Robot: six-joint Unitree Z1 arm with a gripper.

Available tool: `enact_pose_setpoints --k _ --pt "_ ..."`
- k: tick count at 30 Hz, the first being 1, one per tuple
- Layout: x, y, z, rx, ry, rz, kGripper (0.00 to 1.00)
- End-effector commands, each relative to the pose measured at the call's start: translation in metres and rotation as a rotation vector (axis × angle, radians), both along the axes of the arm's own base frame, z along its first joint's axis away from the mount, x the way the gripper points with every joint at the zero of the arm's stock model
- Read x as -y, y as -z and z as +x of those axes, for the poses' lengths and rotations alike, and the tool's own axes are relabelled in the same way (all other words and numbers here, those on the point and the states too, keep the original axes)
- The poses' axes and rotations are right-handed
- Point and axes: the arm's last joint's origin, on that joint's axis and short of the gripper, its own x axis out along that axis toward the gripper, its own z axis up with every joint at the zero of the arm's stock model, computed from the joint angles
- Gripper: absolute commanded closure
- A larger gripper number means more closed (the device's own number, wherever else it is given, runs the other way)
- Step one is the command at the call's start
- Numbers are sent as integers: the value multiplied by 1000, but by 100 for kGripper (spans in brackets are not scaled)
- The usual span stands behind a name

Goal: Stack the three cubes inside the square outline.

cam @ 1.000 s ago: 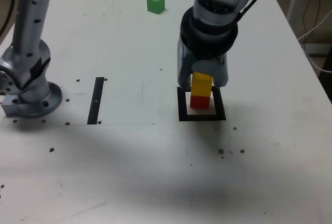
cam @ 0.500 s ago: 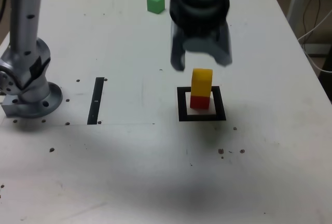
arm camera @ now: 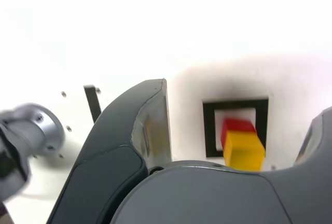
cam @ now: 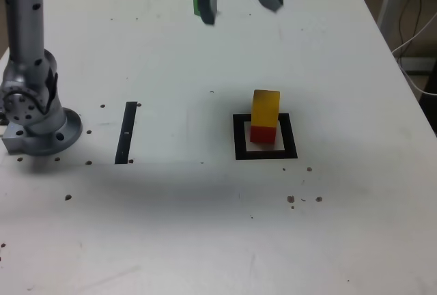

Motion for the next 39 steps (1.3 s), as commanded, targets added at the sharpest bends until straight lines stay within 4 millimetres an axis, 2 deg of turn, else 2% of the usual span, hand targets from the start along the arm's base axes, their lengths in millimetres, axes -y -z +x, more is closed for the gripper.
enact_pose_setpoints --k 1,11,16,22,25,29,34,39 --pt "-35 -5 -8 -5 -25 -5 1" --pt "-148 -8 -32 -30 -118 -15 1" --pt "-199 2 -34 -58 -138 -35 1" --pt "-246 27 -29 -113 -35 -73 1" --pt "-264 38 -25 -151 43 -74 1" --pt "-278 46 -15 -178 144 -55 1" --pt "-283 55 -13 -202 193 -60 1" --pt "-290 82 -13 -325 204 -53 1"
